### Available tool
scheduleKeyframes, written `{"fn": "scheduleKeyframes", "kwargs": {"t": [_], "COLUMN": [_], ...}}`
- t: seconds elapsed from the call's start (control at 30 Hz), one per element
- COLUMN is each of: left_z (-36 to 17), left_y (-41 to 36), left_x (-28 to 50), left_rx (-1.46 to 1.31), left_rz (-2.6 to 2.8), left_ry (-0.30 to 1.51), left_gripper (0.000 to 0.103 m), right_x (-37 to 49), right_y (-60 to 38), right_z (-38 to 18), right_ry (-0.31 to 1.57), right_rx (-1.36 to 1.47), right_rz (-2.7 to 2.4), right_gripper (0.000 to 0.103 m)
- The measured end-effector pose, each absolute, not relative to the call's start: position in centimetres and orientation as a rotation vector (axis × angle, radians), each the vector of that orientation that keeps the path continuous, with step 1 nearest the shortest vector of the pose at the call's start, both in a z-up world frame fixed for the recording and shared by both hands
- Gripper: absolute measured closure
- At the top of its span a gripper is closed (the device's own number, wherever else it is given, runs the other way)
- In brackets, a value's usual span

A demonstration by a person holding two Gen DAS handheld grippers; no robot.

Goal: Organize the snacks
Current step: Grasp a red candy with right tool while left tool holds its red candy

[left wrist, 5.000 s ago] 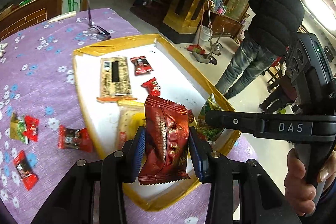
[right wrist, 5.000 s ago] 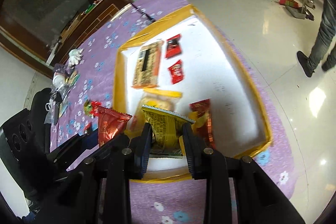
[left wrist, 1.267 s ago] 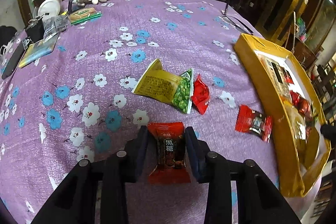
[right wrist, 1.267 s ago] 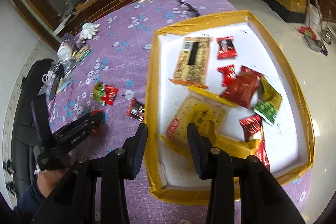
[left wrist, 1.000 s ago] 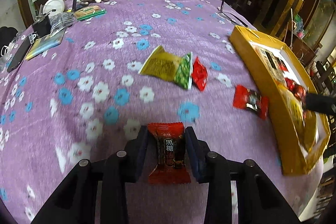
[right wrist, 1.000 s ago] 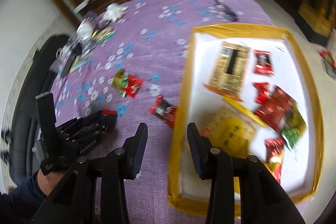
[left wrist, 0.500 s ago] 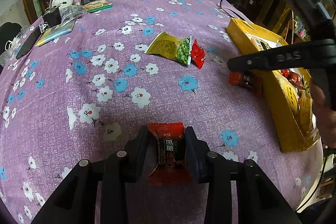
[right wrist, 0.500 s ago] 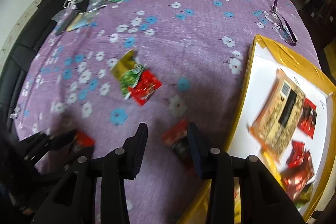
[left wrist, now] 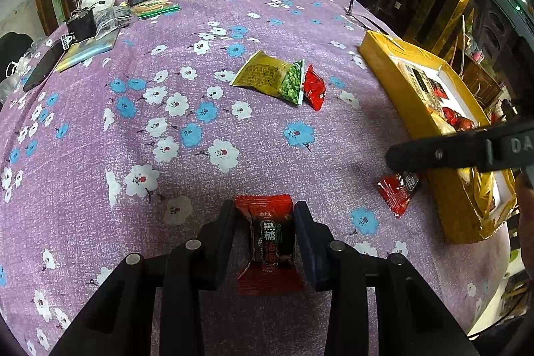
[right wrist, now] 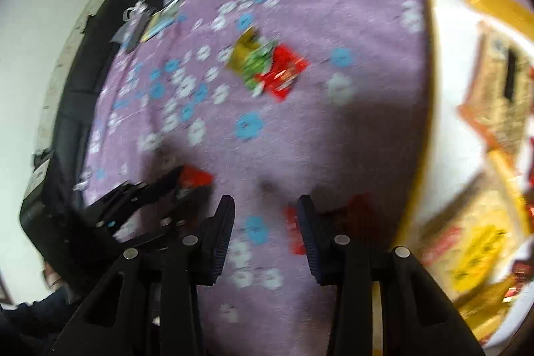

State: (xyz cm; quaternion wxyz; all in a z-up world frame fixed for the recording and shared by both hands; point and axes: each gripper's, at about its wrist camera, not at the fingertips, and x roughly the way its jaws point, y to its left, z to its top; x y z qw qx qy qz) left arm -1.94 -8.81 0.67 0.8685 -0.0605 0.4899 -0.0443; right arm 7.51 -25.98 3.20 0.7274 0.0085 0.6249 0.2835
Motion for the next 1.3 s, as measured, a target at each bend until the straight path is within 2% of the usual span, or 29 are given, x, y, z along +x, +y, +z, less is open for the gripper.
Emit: {"fn": "scheduleKeyframes", "kwargs": {"t": [0.13,0.37,0.5,0.53,0.57,0.67,0.87,1.03,1.17,1.3], "left_z": [0.6,0.7,0.7,0.7,0.7,0.6,0.6,0.7,0.6,0.7], "left_y": [-8.6,-8.6,-8.5,-8.4,-8.4,-8.4,-8.3,-8.2,-8.1,-8.3], "left_x": [-1.9,-1.8,-1.8,-1.8,-1.8,-1.7,-1.8,-1.7,-1.8,-1.4], "left_rx": [-0.130,-0.128,-0.125,-0.126,-0.126,-0.121,-0.109,-0.107,-0.112,-0.097], "left_rz": [-0.101,-0.115,-0.129,-0.132,-0.137,-0.148,-0.170,-0.187,-0.197,-0.204], "left_ry": [1.025,1.027,1.028,1.029,1.030,1.030,1.028,1.031,1.027,1.045], "left_gripper": [0.066,0.066,0.066,0.066,0.066,0.066,0.066,0.066,0.066,0.066], "right_x": [7.5,6.9,4.3,3.2,2.3,1.0,0.5,0.1,1.7,2.3], "right_y": [-26.8,-24.8,-24.9,-24.9,-24.8,-25.5,-27.0,-24.8,-23.6,-23.1], "right_z": [3.2,2.2,2.0,2.0,2.2,2.3,2.8,3.5,3.5,2.0], "right_ry": [1.390,1.333,1.405,1.429,1.431,1.487,1.401,1.294,1.249,1.286], "right_rx": [0.058,-0.116,-0.053,-0.039,-0.046,0.089,0.012,-0.168,-0.163,-0.125], "right_rz": [0.597,0.520,0.579,0.598,0.613,0.736,0.636,0.630,0.618,0.623], "right_gripper": [0.065,0.065,0.065,0.064,0.057,0.056,0.056,0.056,0.057,0.057]}}
